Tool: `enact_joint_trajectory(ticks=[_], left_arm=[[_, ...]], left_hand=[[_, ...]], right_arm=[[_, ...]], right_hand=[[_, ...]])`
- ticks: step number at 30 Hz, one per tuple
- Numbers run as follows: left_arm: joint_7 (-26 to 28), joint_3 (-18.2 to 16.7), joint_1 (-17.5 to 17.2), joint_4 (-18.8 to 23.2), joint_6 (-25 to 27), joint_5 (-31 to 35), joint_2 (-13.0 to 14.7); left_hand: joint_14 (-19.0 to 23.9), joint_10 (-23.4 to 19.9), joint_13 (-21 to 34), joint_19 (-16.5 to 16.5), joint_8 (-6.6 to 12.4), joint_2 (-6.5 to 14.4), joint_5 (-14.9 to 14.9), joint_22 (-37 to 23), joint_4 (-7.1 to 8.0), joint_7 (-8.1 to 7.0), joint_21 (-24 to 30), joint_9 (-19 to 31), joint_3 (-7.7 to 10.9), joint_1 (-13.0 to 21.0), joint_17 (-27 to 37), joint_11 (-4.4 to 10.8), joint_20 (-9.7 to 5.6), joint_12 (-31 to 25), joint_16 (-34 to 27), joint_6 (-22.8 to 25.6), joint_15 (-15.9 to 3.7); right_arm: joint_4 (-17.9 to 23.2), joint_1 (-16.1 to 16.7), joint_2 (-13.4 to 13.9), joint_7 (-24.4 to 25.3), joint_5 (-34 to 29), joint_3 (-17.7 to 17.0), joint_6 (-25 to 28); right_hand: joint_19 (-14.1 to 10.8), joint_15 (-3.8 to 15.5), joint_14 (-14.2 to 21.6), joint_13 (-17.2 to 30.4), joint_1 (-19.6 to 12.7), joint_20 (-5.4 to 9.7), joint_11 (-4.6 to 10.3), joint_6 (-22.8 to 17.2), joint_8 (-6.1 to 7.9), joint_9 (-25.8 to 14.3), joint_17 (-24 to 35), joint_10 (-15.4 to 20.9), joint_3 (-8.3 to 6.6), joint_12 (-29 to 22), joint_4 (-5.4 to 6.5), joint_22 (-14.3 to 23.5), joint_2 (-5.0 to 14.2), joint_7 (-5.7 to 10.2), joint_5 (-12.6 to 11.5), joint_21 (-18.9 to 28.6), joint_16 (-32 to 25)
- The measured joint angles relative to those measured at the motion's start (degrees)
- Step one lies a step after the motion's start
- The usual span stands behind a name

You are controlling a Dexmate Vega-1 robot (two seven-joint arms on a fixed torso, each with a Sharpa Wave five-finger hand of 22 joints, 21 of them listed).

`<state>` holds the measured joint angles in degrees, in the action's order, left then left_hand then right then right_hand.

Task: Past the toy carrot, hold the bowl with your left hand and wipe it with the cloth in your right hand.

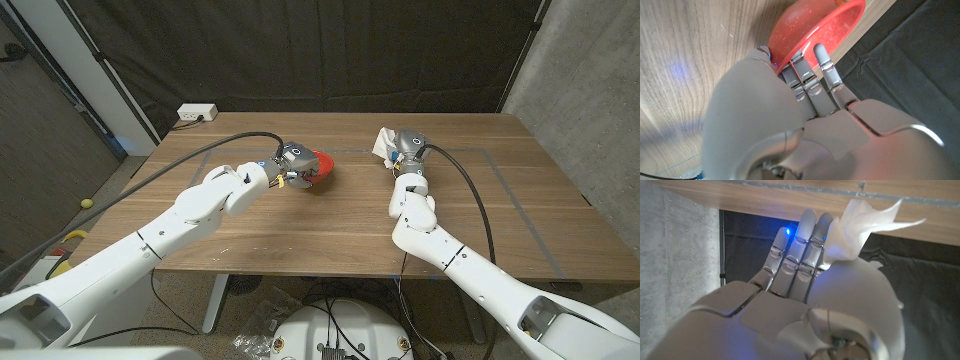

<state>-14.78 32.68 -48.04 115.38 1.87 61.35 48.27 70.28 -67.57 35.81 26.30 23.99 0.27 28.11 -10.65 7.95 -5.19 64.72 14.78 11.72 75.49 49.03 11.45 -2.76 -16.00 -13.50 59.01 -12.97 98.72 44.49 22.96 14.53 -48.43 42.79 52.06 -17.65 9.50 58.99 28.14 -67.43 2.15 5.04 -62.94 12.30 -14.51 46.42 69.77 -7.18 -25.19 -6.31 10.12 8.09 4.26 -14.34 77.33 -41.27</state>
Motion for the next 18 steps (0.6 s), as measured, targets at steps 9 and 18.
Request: enact_joint_trajectory(ticks=[9,18], left_arm=[[-0.7,0.0,0.5,-0.5,-0.7,-0.8,0.0],[-3.3,0.3,1.3,-0.5,-0.6,-0.9,-0.1]], left_hand=[[0.4,-0.5,-4.3,0.6,-2.98,0.4,-2.3,0.3,-0.22,0.3,0.3,-2.0,-0.26,1.0,-4.4,0.1,0.01,3.0,2.2,0.6,-0.24],[-17.4,16.9,-15.8,-5.7,-12.09,-0.1,-4.9,0.7,1.6,-0.88,-5.2,-3.6,-4.35,-3.3,-26.5,0.14,0.29,6.0,3.8,-9.8,4.57]], right_arm=[[-1.4,-4.8,1.2,-12.5,-2.0,4.7,7.0],[-2.1,-8.2,2.2,-20.1,-2.4,8.0,11.5]], right_hand=[[0.4,-0.11,-0.7,-1.1,0.3,0.18,0.73,0.4,-0.66,0.3,-2.1,-0.7,0.0,1.6,0.0,0.0,0.1,1.24,0.0,-0.9,2.5],[1.2,-0.73,-2.2,-5.2,3.6,0.15,-0.2,6.4,-1.67,1.5,-6.7,-5.8,0.78,7.1,2.25,0.1,1.19,1.39,0.0,-1.5,8.2]])
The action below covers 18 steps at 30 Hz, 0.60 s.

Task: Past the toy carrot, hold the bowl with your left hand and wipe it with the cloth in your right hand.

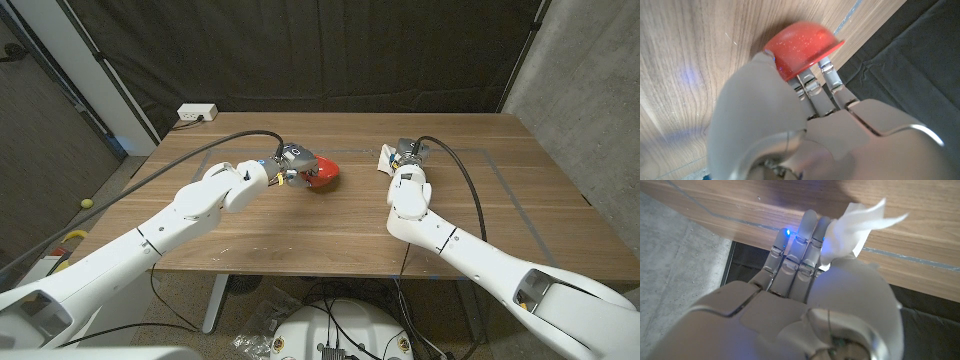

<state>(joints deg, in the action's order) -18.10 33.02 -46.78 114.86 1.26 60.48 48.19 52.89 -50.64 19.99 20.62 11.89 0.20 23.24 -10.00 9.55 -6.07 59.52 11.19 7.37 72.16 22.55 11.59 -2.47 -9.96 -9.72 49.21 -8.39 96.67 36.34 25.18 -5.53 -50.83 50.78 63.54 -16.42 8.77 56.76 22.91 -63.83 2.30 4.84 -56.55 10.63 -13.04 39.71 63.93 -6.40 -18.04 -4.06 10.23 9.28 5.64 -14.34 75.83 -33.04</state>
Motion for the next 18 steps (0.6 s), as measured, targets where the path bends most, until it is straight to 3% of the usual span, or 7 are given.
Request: enact_joint_trajectory(ticks=[3,6,13,18], left_arm=[[-1.1,0.2,0.3,0.0,0.2,0.0,-0.1],[-1.6,0.2,0.5,0.0,0.2,0.0,-0.1],[-1.7,0.3,0.6,0.2,0.2,-0.1,-0.2],[-1.6,0.2,0.4,0.4,0.2,-0.3,-0.1]], left_hand=[[-5.8,4.6,-2.8,-2.4,-0.92,-1.6,0.0,0.0,0.09,-0.12,-2.5,0.2,-2.77,-4.1,-4.0,-0.66,0.12,0.0,-0.2,-3.8,2.08],[-10.0,7.6,-4.5,-3.9,-0.93,-2.3,0.2,0.0,-0.07,-0.33,-4.3,0.2,-5.11,-7.2,-6.3,-1.25,0.44,0.0,-0.5,-7.1,3.49],[-14.7,11.2,-6.1,-5.0,-0.92,-2.3,0.7,0.0,-0.35,-0.89,-5.8,0.2,-7.25,-9.5,-8.0,-1.7,1.15,0.0,-0.7,-10.7,4.7],[-16.7,12.8,-6.7,-5.2,-0.92,-1.9,0.7,0.0,-0.15,-1.28,-6.6,0.1,-8.35,-10.7,-8.5,-2.38,1.35,0.0,-0.7,-11.4,4.92]], right_arm=[[0.0,-0.6,0.4,-1.7,0.4,0.6,1.0],[0.2,-1.2,0.7,-2.8,0.7,1.1,1.7],[0.5,-2.7,1.5,-6.0,1.6,2.8,4.0],[0.8,-3.4,2.2,-7.1,2.3,3.7,5.3]], right_hand=[[1.0,-0.74,-2.1,-1.5,3.1,0.02,-0.5,3.4,-0.28,0.9,-2.6,-4.0,0.88,3.0,1.34,0.3,-1.24,-0.11,0.0,0.0,3.2],[2.0,-1.48,-5.5,-3.3,5.6,-0.07,-1.15,8.5,-0.28,1.7,-6.3,-11.3,1.91,6.6,2.37,0.3,-2.6,0.13,0.0,-0.2,7.6],[5.1,-4.74,-17.9,-6.9,10.4,-0.37,-2.79,22.1,-0.71,1.9,-13.7,-27.9,4.57,7.9,4.34,-0.4,-5.44,0.21,-2.0,-2.9,17.8],[6.3,-5.42,-22.4,-8.4,14.1,-0.71,-3.78,28.2,-0.71,1.9,-15.6,-33.7,6.84,7.9,5.68,0.1,-6.95,-0.76,-2.7,-3.4,20.7]])
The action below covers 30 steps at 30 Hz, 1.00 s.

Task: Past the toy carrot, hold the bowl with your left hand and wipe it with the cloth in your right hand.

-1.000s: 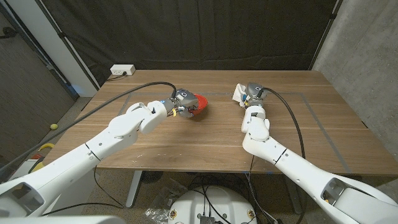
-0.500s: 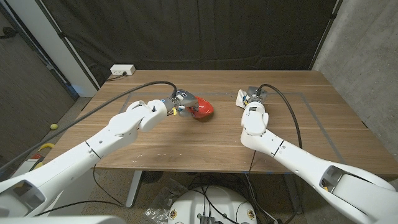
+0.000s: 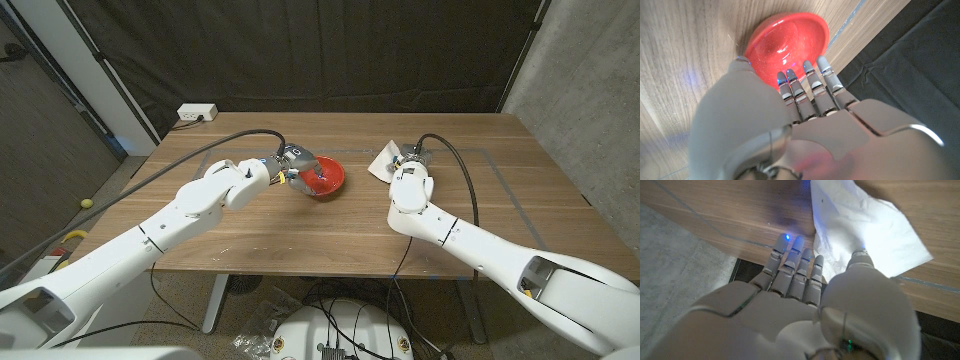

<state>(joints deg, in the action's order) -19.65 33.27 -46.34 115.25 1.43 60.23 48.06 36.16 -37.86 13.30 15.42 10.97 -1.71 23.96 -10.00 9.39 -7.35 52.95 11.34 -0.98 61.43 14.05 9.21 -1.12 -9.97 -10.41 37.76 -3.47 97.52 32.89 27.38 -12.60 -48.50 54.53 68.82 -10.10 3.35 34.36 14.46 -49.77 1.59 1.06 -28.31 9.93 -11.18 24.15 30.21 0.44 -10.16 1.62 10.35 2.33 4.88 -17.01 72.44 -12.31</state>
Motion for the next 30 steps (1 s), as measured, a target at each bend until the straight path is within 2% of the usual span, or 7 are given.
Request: enact_joint_trajectory(ticks=[8,15,17,22,27,28,30], left_arm=[[2.8,-1.2,-1.4,0.8,-0.1,-0.8,0.5],[7.4,-3.3,-3.9,1.7,0.4,-1.9,1.0],[9.1,-4.1,-4.7,1.8,0.5,-2.5,1.1],[13.3,-5.9,-6.8,2.0,0.8,-3.8,1.2],[19.8,-8.1,-9.1,1.6,0.3,-7.2,1.3],[21.3,-8.8,-9.7,1.2,0.0,-8.3,1.3],[22.7,-9.5,-10.2,0.7,-0.5,-9.7,1.3]], left_hand=[[-1.5,1.6,-0.5,0.0,0.0,0.8,0.0,0.0,0.24,-0.25,-0.2,0.0,-1.0,-2.9,-0.4,0.47,0.0,-0.2,-0.2,-0.3,0.12],[-2.7,2.5,-0.8,0.0,0.0,1.4,0.0,0.0,0.01,-0.72,-0.6,0.0,-1.23,-3.5,-0.5,0.43,-0.64,-0.2,-0.2,-0.7,0.35],[-3.2,3.1,-1.0,0.0,0.0,2.6,0.0,-0.1,0.0,-1.15,-0.8,-0.1,-1.23,-3.5,-0.5,0.6,-0.64,-0.2,-0.3,-1.1,0.31],[-3.8,3.9,-1.6,0.0,0.0,11.3,-0.4,-0.3,-1.08,-1.91,-0.8,-0.2,2.68,-0.4,-0.7,0.38,-0.64,-0.5,-1.2,-3.5,0.35],[-6.7,8.7,-1.9,-2.2,-0.82,13.0,-2.5,-0.3,-0.2,-3.74,-1.6,-0.3,5.07,-1.6,-0.9,0.19,-1.11,-0.4,-1.3,-11.2,0.61],[-7.8,10.3,-2.0,-3.0,-0.82,12.6,-3.1,-0.2,-0.03,-4.19,-2.0,-0.4,5.01,-3.1,-1.0,0.16,-0.98,-0.2,-1.1,-13.3,0.65],[-10.6,13.8,-2.1,-4.6,-0.82,11.9,-4.1,-0.1,0.51,-4.92,-2.9,-0.4,4.42,-6.1,-1.4,-0.08,-0.69,-0.2,-0.8,-17.2,0.77]], right_arm=[[3.1,1.7,1.5,2.1,3.1,-1.6,-0.5],[6.9,6.3,3.1,7.0,8.6,-7.0,-6.7],[7.9,8.0,3.6,8.6,10.1,-8.9,-8.9],[9.5,11.5,4.3,12.8,14.3,-12.7,-15.6],[10.2,13.3,4.6,16.8,19.3,-14.7,-23.4],[10.9,16.9,5.1,17.7,20.8,-19.1,-25.5],[11.0,18.5,5.2,19.5,23.4,-21.1,-30.2]], right_hand=[[8.2,-1.0,-11.5,-2.4,12.5,-4.99,-2.59,10.6,0.0,0.0,-2.7,-11.1,6.27,-0.4,5.96,-0.5,-0.94,-1.56,-0.4,-5.6,1.5],[13.8,-3.14,-18.1,-2.8,17.6,-7.41,-3.63,12.9,0.46,0.0,-3.7,-15.5,8.26,-0.8,7.32,-0.5,0.69,-1.9,-0.4,-10.2,1.9],[14.8,-3.21,-20.2,-3.0,18.9,-7.43,-3.68,13.8,0.46,0.0,-4.2,-17.5,8.26,-0.8,7.32,-0.5,1.91,-1.93,-0.3,-11.5,1.9],[15.8,-2.75,-24.2,-3.3,18.7,-6.77,-3.54,15.0,0.46,0.1,-5.5,-19.3,7.36,-0.8,6.42,-0.8,4.84,-1.8,0.1,-13.4,2.2],[17.9,-2.04,-29.0,-3.8,18.7,-3.67,-2.85,17.4,0.46,0.3,-7.5,-22.0,5.37,-0.8,6.38,-0.8,7.51,-1.1,1.1,-16.2,2.4],[18.3,-2.01,-29.7,-3.8,19.0,-3.27,-2.6,17.9,0.46,0.3,-7.8,-22.3,5.23,-0.8,6.52,-0.8,7.84,-0.97,1.3,-16.7,2.4],[19.1,-2.23,-30.9,-3.8,20.0,-2.94,-2.64,18.8,0.46,0.3,-8.5,-22.8,5.08,-0.8,6.73,-0.8,7.97,-0.75,1.6,-17.6,2.4]])
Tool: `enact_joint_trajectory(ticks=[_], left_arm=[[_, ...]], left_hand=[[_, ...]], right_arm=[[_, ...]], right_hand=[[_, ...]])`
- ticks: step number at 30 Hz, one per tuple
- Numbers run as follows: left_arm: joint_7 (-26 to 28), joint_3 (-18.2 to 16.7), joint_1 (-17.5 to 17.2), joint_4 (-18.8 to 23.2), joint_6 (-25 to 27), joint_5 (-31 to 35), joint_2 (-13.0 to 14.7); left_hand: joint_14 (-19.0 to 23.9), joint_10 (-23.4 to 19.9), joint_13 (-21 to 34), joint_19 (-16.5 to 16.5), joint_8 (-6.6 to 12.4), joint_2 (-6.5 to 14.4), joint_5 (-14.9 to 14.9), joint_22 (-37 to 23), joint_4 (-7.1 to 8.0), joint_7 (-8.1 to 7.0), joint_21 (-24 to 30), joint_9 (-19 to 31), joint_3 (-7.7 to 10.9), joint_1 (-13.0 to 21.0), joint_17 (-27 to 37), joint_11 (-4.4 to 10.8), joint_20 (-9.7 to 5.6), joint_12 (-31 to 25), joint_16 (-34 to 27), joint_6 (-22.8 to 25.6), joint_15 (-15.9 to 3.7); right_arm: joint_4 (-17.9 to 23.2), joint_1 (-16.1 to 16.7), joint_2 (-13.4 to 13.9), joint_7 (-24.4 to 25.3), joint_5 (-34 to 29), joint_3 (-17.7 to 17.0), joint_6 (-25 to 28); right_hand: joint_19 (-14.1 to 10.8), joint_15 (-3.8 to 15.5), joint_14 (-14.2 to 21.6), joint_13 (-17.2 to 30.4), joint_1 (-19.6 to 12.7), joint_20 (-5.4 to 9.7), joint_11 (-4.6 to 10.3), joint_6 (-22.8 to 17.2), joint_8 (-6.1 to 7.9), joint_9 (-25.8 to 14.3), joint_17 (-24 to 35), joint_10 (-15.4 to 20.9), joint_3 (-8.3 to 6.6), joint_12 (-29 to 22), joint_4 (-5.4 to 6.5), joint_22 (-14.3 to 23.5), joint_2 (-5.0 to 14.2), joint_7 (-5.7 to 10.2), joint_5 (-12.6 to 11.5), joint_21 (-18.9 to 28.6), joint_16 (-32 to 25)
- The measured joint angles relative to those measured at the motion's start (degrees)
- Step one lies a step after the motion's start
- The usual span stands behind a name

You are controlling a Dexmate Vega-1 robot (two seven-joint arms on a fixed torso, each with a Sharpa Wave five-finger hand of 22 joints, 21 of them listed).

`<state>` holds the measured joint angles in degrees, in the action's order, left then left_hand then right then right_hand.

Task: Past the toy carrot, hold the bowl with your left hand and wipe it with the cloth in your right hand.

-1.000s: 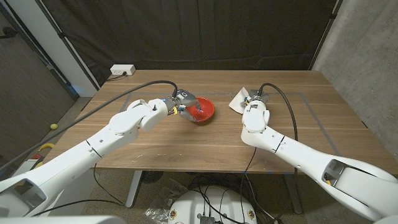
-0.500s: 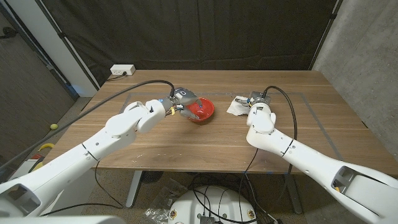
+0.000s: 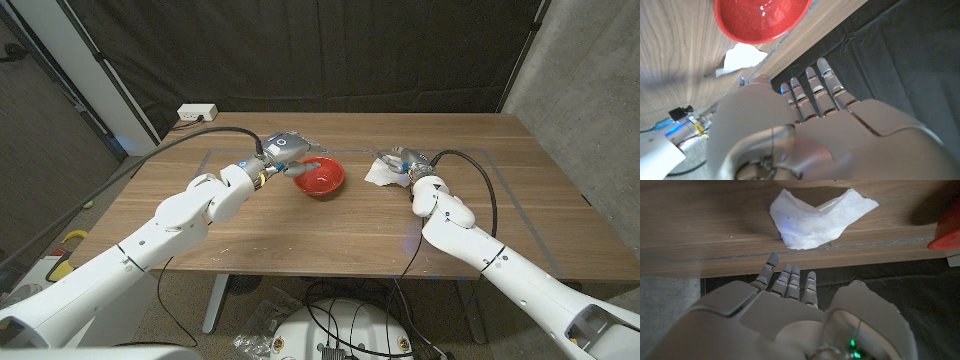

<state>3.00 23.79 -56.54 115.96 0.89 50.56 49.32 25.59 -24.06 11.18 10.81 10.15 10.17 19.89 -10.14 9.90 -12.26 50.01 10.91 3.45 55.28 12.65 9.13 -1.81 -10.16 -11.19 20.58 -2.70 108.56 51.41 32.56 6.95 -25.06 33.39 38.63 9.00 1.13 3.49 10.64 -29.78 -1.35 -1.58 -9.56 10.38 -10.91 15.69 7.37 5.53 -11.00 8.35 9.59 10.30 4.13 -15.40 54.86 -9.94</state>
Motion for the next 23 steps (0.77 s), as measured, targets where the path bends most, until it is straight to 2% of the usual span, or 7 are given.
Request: enact_joint_trajectory(ticks=[3,5,10,14,20,21,23], left_arm=[[2.5,-1.2,-0.8,-1.2,-1.8,-3.5,0.0],[3.5,-1.7,-1.1,-1.6,-2.5,-5.2,0.0],[5.3,-3.1,-1.7,-3.9,-4.1,-8.2,0.1],[7.6,-3.8,-1.7,-6.3,-7.3,-12.9,0.3],[8.7,-4.2,-0.6,-10.8,-10.5,-17.0,0.2],[9.2,-4.2,-0.2,-12.2,-12.9,-20.0,0.1],[9.3,-4.1,0.7,-14.2,-14.4,-21.4,-0.1]], left_hand=[[-3.6,4.5,-0.3,-2.5,0.0,-0.3,-0.6,0.0,-0.27,-0.39,-1.5,0.0,-0.99,-3.6,-0.4,0.1,0.59,0.0,0.0,-4.1,0.16],[-4.6,5.6,-0.3,-3.2,0.03,0.3,-0.6,-0.1,-1.01,-0.43,-1.7,0.0,0.0,-3.7,-0.4,0.52,0.95,0.0,0.0,-5.1,0.24],[-5.3,6.4,-0.3,-3.7,0.24,1.7,-0.2,-0.3,-1.2,-0.39,-1.7,-0.3,3.05,-2.9,-0.4,0.39,1.41,0.0,0.0,-6.2,0.29],[-6.7,8.0,-0.3,-3.9,0.24,1.7,-0.2,-0.4,-0.26,-0.27,-1.7,-0.3,4.11,-3.6,-0.4,0.2,1.18,0.0,0.0,-8.2,0.35],[-7.4,8.6,-0.3,-4.5,0.24,0.9,-0.4,-0.4,-0.26,-0.2,-1.9,-0.3,4.1,-6.0,-0.4,-0.26,1.19,0.0,0.0,-9.0,0.43],[-7.6,8.8,-0.3,-4.6,0.24,0.9,-0.4,-0.4,-0.26,-0.2,-1.9,-0.3,4.1,-6.0,-0.4,-0.03,1.09,0.0,0.0,-9.0,0.25],[-7.6,8.9,-0.3,-4.6,0.24,0.7,-0.4,-0.4,-0.26,-0.2,-1.9,-0.3,4.1,-6.2,-0.4,-0.05,1.09,0.0,0.0,-9.0,0.25]], right_arm=[[0.0,1.7,0.0,2.0,2.5,-2.2,-4.7],[0.0,2.4,-0.2,3.2,3.6,-3.0,-6.9],[-1.0,4.4,-1.7,9.2,5.2,-4.8,-13.4],[-1.5,5.0,-2.6,12.8,5.2,-5.4,-15.8],[-1.7,5.6,-3.7,16.6,4.8,-5.7,-16.7],[-1.7,5.8,-4.5,17.2,4.6,-5.8,-16.7],[-1.7,5.9,-5.0,18.0,4.2,-5.7,-16.2]], right_hand=[[0.9,-0.58,-1.5,-0.2,3.0,-0.93,0.48,1.2,0.0,0.0,-1.1,-1.1,0.54,0.0,0.83,0.0,-0.32,0.31,0.2,-1.9,0.0],[1.0,-0.75,-2.6,-0.3,4.9,-1.47,0.81,1.8,0.0,0.1,-1.9,-2.0,0.47,0.0,1.07,0.0,0.2,0.77,0.2,-3.3,0.0],[0.7,-0.53,-3.6,-0.3,5.9,-1.98,1.8,1.3,0.38,0.3,-3.0,-2.2,0.13,0.0,1.36,0.0,0.48,1.54,0.2,-4.9,0.0],[0.8,-0.53,-3.6,-0.5,6.5,-2.5,1.92,0.3,0.65,0.3,-3.6,-1.8,-0.15,-0.3,1.08,0.0,-0.14,1.56,0.2,-5.7,-0.2],[0.9,-0.53,-3.6,-0.5,6.6,-2.97,1.26,-0.4,0.88,0.3,-4.2,-0.3,-0.96,-0.9,0.9,0.0,-0.18,0.85,0.2,-6.3,-0.5],[0.9,-0.53,-3.6,-0.5,6.6,-2.97,1.41,-0.7,0.88,0.3,-4.4,-0.1,-1.13,-0.9,0.73,0.0,-0.18,0.8,0.2,-6.6,-0.5],[0.9,-0.53,-3.6,-0.5,6.6,-2.97,1.41,-0.9,0.88,0.3,-4.5,-0.1,-1.2,-0.9,0.66,0.0,-0.18,0.98,0.2,-6.6,-0.5]])
